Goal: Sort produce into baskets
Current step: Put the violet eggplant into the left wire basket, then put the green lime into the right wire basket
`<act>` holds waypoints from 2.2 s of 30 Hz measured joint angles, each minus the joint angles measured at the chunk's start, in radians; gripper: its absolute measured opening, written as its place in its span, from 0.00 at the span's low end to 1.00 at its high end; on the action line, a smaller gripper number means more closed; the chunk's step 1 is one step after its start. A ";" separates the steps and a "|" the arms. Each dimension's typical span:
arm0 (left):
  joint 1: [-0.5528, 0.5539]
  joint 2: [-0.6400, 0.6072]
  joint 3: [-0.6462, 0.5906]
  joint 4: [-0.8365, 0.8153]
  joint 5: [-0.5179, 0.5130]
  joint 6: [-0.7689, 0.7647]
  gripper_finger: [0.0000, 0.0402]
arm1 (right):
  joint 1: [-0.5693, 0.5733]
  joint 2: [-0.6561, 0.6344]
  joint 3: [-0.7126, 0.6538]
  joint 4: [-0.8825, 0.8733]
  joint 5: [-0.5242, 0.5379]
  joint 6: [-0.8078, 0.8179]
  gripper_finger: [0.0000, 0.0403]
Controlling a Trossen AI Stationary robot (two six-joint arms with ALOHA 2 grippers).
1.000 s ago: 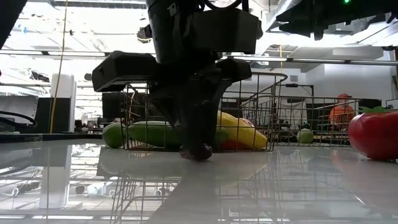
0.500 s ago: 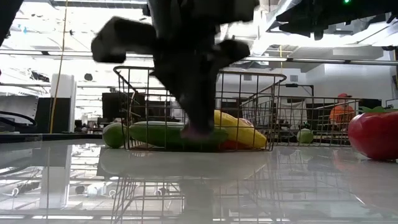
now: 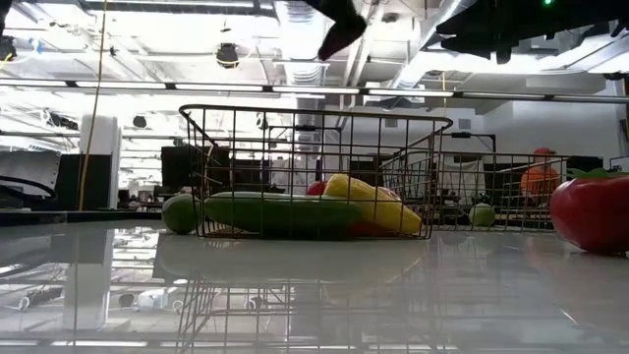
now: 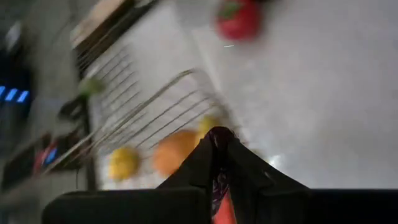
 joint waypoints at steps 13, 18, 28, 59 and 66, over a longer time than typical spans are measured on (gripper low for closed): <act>0.204 -0.007 -0.308 0.049 -0.100 -0.116 0.35 | 0.001 0.000 0.000 -0.005 0.000 0.007 0.63; 0.198 -0.012 -0.273 0.056 -0.074 -0.082 0.51 | 0.000 0.000 0.000 -0.006 0.000 0.006 0.63; 0.201 -0.166 -0.258 -0.023 -0.047 -0.128 0.60 | 0.002 0.000 0.000 -0.016 0.000 0.007 0.63; 0.078 -0.759 -1.099 0.224 0.103 -0.666 0.60 | -0.025 0.000 0.000 0.126 0.000 -0.121 0.63; 0.078 -0.660 -1.115 0.377 0.096 -0.617 0.60 | -0.085 0.000 0.000 0.136 -0.002 -0.128 0.63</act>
